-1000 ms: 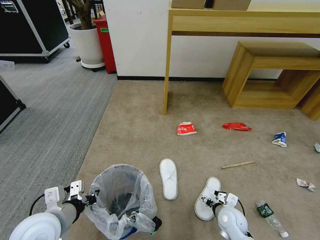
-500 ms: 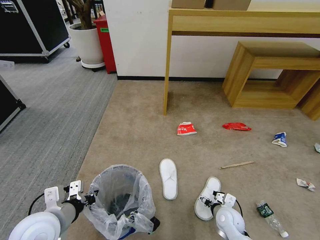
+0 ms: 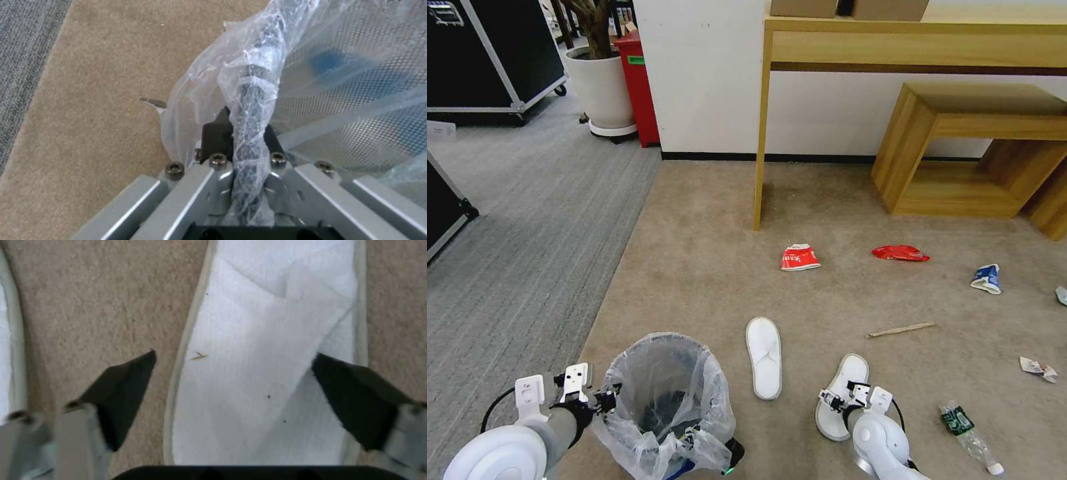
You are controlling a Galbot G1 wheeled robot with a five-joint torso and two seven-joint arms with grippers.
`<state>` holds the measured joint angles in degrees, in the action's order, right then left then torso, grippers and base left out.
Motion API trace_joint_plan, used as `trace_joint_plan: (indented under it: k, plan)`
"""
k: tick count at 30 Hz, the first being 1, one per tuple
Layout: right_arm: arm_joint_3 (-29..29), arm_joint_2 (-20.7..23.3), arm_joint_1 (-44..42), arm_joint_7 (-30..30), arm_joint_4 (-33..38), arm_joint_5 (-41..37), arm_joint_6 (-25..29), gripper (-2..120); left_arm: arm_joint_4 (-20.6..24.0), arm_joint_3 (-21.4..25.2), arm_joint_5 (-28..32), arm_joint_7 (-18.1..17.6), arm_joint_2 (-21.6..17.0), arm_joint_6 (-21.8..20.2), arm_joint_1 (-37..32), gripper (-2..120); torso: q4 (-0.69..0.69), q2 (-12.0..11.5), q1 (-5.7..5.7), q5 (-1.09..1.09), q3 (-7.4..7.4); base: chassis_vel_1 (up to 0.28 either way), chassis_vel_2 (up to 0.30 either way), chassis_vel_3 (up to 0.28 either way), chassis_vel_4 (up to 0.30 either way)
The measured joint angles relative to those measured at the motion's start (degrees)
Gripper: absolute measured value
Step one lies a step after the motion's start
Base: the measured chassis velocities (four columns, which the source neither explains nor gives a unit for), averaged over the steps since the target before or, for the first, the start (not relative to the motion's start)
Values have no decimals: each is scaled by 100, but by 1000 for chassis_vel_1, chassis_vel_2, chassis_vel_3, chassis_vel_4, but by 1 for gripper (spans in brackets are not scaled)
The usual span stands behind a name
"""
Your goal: Pick up the trash bin and place the garbage on the floor into it.
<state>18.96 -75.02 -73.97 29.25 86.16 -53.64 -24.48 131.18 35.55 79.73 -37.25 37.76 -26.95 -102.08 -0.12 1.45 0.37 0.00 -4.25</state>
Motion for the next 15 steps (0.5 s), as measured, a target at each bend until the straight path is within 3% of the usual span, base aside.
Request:
trace_joint_plan:
  k: [8, 15]
  plan:
    - [-36, 2, 38, -27, -22, 15, 67, 59, 18, 9, -14, -2, -5, 0, -28, 0, 0, 0, 0, 0, 0, 0, 0, 0, 0]
    - [-22, 53, 32, -27, 33, 17, 122, 27, 26, 6, -44, 9, -20, 0, -58, 0, 0, 0, 0, 1, 0, 0, 0, 0, 0]
